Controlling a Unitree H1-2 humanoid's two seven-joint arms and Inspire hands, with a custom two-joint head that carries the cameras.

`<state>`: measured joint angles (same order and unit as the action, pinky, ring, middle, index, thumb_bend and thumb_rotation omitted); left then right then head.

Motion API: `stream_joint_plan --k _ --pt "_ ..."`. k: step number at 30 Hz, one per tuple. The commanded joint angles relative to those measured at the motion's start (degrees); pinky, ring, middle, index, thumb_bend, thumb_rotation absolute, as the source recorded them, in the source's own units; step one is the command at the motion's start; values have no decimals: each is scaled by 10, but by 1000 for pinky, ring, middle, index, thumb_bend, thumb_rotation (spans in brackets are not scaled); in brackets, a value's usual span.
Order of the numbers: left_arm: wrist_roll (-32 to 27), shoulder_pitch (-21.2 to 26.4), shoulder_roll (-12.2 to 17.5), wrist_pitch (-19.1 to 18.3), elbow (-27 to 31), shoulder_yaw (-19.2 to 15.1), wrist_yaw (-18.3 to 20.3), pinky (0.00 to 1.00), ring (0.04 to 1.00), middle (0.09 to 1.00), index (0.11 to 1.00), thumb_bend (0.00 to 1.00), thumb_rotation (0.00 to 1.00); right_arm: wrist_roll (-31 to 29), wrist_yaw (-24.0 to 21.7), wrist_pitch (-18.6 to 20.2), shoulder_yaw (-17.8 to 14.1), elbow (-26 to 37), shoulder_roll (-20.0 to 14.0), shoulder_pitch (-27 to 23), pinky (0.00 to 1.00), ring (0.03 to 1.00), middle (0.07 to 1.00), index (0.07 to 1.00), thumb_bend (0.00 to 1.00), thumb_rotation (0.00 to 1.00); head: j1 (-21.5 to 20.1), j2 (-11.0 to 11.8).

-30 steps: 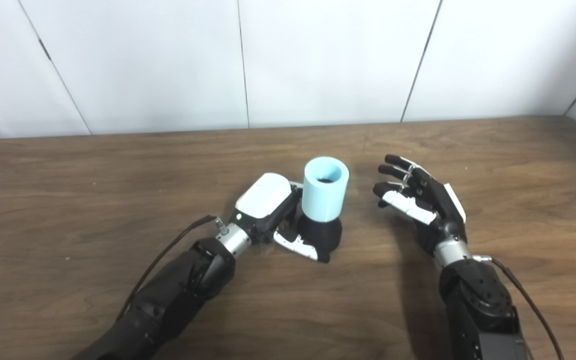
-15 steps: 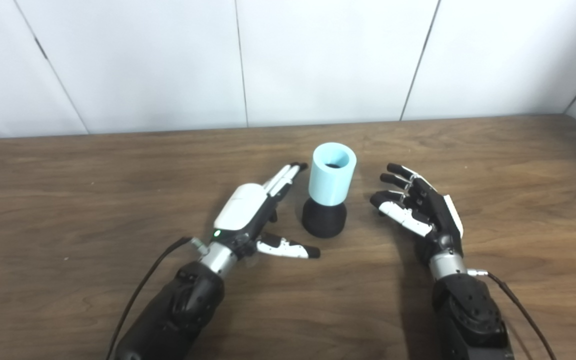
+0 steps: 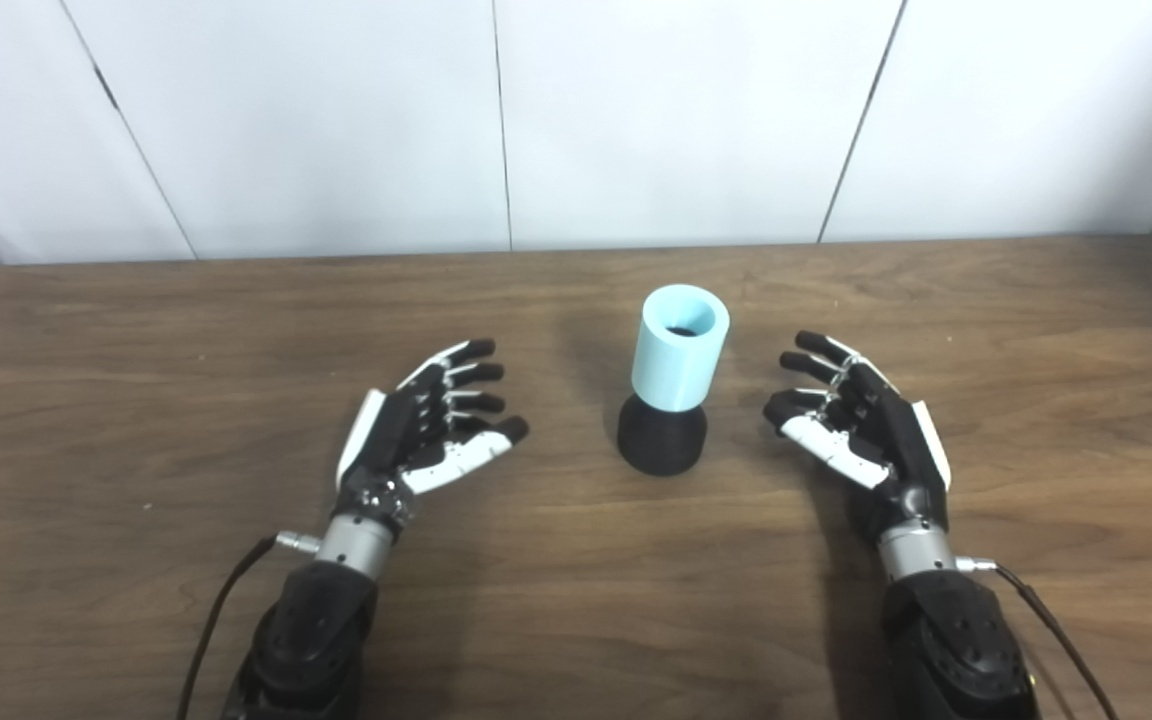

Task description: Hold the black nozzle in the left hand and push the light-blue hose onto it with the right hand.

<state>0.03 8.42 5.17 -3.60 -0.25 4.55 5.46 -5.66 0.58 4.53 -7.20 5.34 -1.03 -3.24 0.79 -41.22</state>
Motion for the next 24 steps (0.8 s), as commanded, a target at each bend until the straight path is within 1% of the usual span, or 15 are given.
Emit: stream_joint_plan --k 1,5,7,8,10,11,12,13,17,18,19,20,22,24 --pt "-14 0 -8 -5 21 -10 -2 504 648 750 756 706 208 -15 -8 -40 -5 7 -4 -6 407 562 704 729 731 276 8 2" --pt "-27 -16 -16 -8 14 -18 0 526 664 746 767 699 203 -42 -25 -68 -7 -15 -7 1 430 583 720 739 703 295 15 9" --pt "-39 -22 -20 -4 8 -21 6 529 669 756 773 701 193 -60 -35 -78 -9 -24 -8 4 433 594 731 745 679 292 21 17" --pt "-47 -23 -20 0 4 -22 11 534 674 760 774 702 190 -64 -37 -81 -10 -27 -9 4 431 594 733 745 674 297 21 17" --pt "-57 -25 -22 6 -3 -24 16 542 678 771 780 716 208 -65 -42 -94 -10 -39 -13 5 423 592 736 745 674 320 23 26" --pt "-59 -26 -22 6 -5 -25 16 538 674 769 780 717 209 -65 -41 -94 -10 -41 -13 6 420 592 737 747 666 330 23 26" --pt "-59 -26 -22 7 -9 -26 17 531 674 764 778 720 217 -67 -41 -96 -9 -45 -13 7 420 589 733 744 678 334 22 36" --pt "-64 -26 -22 9 -15 -27 20 529 679 761 779 729 231 -70 -43 -99 -9 -47 -13 8 420 586 734 744 678 331 22 41" --pt "-90 -26 -23 24 -41 -34 36 466 680 761 779 701 175 -75 -41 -95 -8 -46 -8 14 436 602 761 756 643 289 17 66" --pt "-94 -26 -22 24 -43 -33 39 465 686 767 784 707 185 -76 -41 -92 -7 -45 -7 15 440 610 768 761 634 280 17 66" --pt "-96 -26 -20 25 -46 -33 44 475 695 776 788 718 201 -77 -42 -93 -6 -46 -7 16 446 621 774 769 620 265 15 72" --pt "-98 -26 -18 26 -47 -32 47 490 701 781 788 720 206 -77 -44 -95 -6 -47 -7 16 448 629 779 776 609 253 15 72" --pt "-98 -24 -15 32 -55 -32 55 533 712 790 789 732 226 -75 -48 -102 -3 -51 -9 17 453 636 784 779 599 239 11 79" --pt "-100 -23 -12 41 -63 -32 62 559 720 796 789 744 239 -74 -51 -107 -2 -56 -11 17 464 649 794 783 595 232 9 80"
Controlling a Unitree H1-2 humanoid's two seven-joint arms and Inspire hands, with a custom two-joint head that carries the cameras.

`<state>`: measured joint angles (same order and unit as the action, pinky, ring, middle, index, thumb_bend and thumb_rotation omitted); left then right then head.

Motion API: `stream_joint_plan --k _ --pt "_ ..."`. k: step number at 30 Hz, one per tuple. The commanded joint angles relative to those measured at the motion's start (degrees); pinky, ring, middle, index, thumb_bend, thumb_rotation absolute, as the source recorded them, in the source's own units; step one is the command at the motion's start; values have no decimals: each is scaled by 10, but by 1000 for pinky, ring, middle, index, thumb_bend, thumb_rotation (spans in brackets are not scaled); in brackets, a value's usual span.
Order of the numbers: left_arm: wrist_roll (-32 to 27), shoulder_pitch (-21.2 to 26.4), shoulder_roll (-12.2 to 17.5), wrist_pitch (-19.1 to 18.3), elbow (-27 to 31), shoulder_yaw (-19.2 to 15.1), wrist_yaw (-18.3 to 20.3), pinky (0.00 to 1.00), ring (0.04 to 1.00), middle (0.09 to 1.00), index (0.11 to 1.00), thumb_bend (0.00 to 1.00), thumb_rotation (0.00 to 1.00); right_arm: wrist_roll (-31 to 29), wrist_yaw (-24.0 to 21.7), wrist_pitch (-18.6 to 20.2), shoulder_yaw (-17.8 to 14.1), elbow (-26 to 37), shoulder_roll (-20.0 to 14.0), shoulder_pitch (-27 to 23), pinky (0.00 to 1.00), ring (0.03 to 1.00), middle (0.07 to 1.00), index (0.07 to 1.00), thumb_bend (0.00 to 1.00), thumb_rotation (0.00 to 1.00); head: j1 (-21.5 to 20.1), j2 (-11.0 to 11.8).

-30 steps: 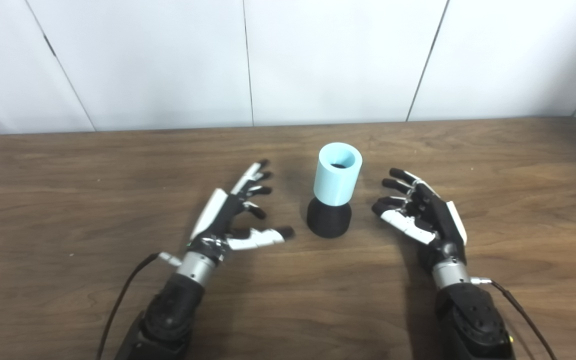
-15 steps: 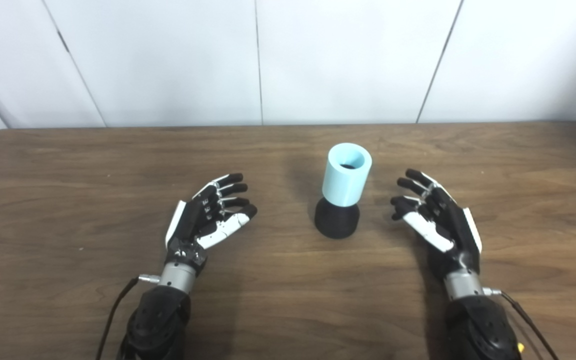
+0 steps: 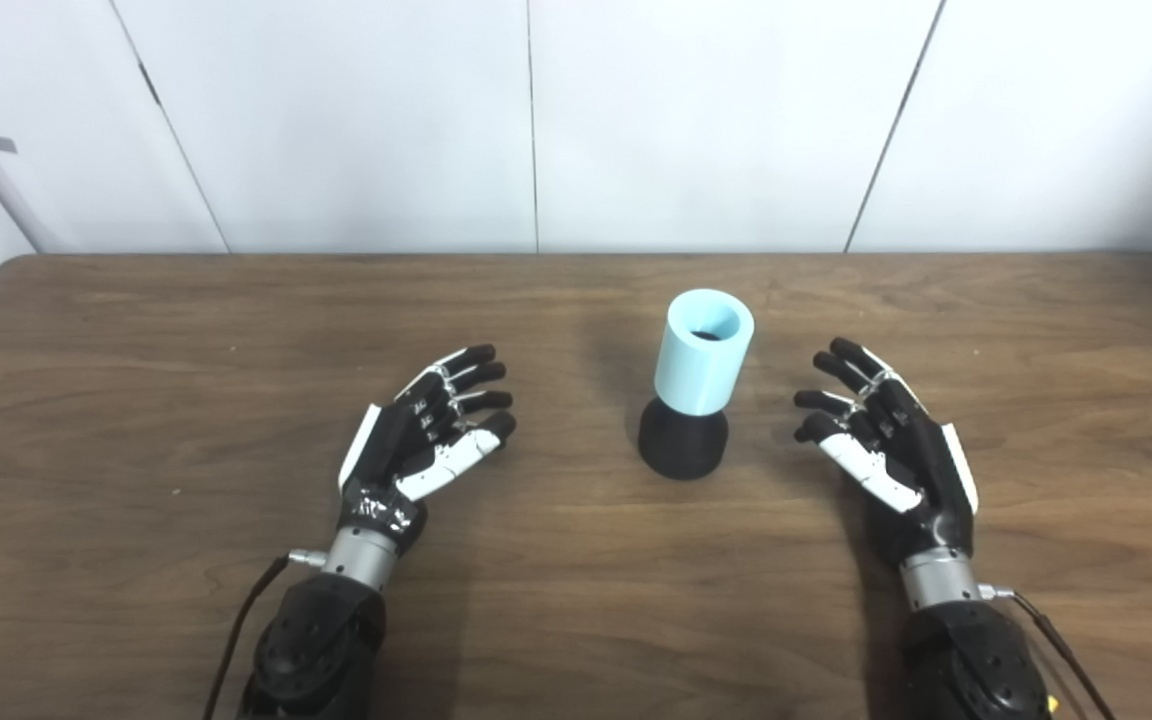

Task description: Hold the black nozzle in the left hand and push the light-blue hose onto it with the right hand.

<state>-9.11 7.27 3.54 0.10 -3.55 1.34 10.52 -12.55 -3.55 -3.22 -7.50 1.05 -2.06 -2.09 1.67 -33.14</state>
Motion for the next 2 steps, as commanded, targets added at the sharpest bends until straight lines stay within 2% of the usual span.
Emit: stream_joint_plan --k 1,2 --pt "-11 -11 5 7 -34 0 14 568 725 799 788 752 247 -4 -10 -31 1 -14 0 6 469 656 799 785 600 236 -1 1" --pt "-12 -10 5 9 -36 -1 17 577 731 801 787 762 255 -3 -9 -30 2 -14 -1 7 480 661 800 784 612 249 -1 1"
